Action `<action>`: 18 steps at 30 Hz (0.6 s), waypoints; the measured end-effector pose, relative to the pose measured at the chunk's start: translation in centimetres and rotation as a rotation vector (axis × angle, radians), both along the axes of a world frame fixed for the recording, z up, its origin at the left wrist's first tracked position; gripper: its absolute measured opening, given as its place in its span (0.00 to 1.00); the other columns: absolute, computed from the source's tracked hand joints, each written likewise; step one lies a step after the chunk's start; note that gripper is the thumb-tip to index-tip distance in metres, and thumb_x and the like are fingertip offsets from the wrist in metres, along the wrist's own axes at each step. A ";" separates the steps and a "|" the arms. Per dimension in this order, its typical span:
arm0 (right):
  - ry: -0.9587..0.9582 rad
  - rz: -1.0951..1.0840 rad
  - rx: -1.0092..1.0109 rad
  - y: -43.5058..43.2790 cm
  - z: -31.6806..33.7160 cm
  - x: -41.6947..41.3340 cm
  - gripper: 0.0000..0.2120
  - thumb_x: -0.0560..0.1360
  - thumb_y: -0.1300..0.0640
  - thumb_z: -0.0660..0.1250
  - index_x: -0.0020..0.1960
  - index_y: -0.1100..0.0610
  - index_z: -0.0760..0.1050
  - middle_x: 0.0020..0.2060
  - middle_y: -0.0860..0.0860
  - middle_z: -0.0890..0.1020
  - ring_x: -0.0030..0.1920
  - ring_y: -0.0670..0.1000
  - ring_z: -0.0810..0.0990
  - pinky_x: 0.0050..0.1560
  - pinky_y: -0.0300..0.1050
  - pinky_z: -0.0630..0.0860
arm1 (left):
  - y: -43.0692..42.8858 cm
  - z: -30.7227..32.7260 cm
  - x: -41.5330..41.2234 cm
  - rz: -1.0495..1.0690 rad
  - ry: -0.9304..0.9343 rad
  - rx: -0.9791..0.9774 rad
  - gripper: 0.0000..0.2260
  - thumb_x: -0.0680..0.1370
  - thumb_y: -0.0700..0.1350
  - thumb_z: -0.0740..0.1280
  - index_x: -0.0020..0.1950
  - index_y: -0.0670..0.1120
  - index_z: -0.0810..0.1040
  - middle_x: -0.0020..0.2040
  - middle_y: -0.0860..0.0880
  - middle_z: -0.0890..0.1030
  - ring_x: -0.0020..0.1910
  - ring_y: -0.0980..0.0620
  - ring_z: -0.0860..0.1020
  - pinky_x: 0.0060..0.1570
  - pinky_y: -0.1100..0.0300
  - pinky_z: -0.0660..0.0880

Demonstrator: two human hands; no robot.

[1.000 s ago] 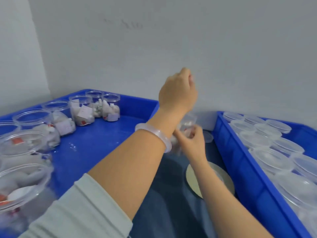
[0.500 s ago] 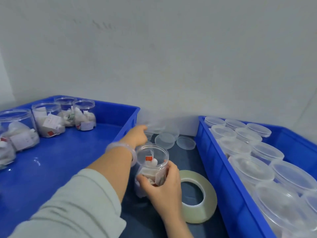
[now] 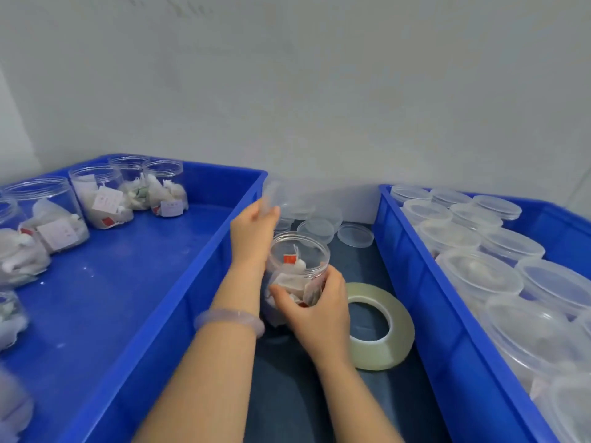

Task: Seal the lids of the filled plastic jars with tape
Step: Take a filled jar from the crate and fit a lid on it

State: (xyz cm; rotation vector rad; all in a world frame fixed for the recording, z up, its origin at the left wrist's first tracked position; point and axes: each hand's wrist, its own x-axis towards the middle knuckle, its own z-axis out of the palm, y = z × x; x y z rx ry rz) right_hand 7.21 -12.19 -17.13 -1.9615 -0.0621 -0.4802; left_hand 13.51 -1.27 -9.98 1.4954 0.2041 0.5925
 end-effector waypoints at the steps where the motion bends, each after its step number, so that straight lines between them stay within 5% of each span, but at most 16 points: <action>1: 0.008 0.006 0.003 0.0 0.0 0.0 0.40 0.53 0.31 0.69 0.60 0.48 0.69 0.50 0.39 0.73 0.55 0.44 0.73 0.54 0.45 0.74 | -0.3 0.0 -1.6 -0.037 -0.084 0.098 0.06 0.76 0.46 0.66 0.48 0.47 0.82 0.36 0.61 0.78 0.38 0.63 0.75 0.40 0.69 0.72; 3: 0.019 0.017 -0.011 0.0 0.1 0.0 0.39 0.53 0.32 0.68 0.60 0.48 0.69 0.50 0.39 0.72 0.54 0.44 0.73 0.53 0.43 0.73 | -0.9 -1.3 -4.8 -0.066 -0.239 0.369 0.10 0.74 0.49 0.66 0.53 0.50 0.81 0.45 0.64 0.80 0.49 0.65 0.77 0.47 0.70 0.74; 5: 0.043 0.035 -0.008 0.0 0.0 0.0 0.38 0.55 0.34 0.67 0.61 0.48 0.68 0.51 0.39 0.72 0.54 0.43 0.73 0.52 0.42 0.73 | -1.1 -3.0 -6.2 -0.041 -0.378 0.608 0.15 0.72 0.52 0.65 0.54 0.45 0.79 0.52 0.56 0.78 0.55 0.57 0.75 0.55 0.65 0.72; 10: 0.035 0.089 0.042 -0.4 -0.1 0.2 0.30 0.63 0.47 0.72 0.62 0.49 0.69 0.56 0.43 0.74 0.58 0.45 0.73 0.55 0.44 0.73 | -1.2 -3.7 -6.6 -0.034 -0.474 0.714 0.21 0.70 0.55 0.68 0.51 0.39 0.79 0.56 0.46 0.77 0.58 0.48 0.73 0.58 0.57 0.72; 12: 0.073 0.175 0.107 -0.8 0.1 0.2 0.28 0.63 0.48 0.74 0.60 0.47 0.69 0.57 0.46 0.76 0.58 0.48 0.75 0.56 0.47 0.76 | -1.5 -4.3 -6.3 -0.037 -0.481 0.644 0.20 0.69 0.57 0.68 0.50 0.43 0.80 0.62 0.48 0.72 0.65 0.51 0.68 0.64 0.60 0.68; 15: 0.121 0.312 0.174 -2.1 1.4 0.3 0.37 0.66 0.46 0.75 0.71 0.48 0.64 0.69 0.50 0.69 0.67 0.47 0.70 0.66 0.45 0.70 | -1.4 -4.2 -6.2 -0.173 -0.343 0.219 0.25 0.68 0.68 0.62 0.61 0.57 0.71 0.73 0.53 0.61 0.68 0.66 0.65 0.65 0.67 0.66; 18: -0.003 0.253 0.097 -3.0 4.4 0.5 0.47 0.62 0.35 0.71 0.75 0.43 0.54 0.74 0.41 0.58 0.72 0.40 0.59 0.69 0.38 0.61 | -1.3 -5.4 -5.7 -0.222 -0.226 -0.041 0.37 0.67 0.76 0.56 0.67 0.54 0.65 0.63 0.65 0.70 0.59 0.71 0.72 0.53 0.76 0.69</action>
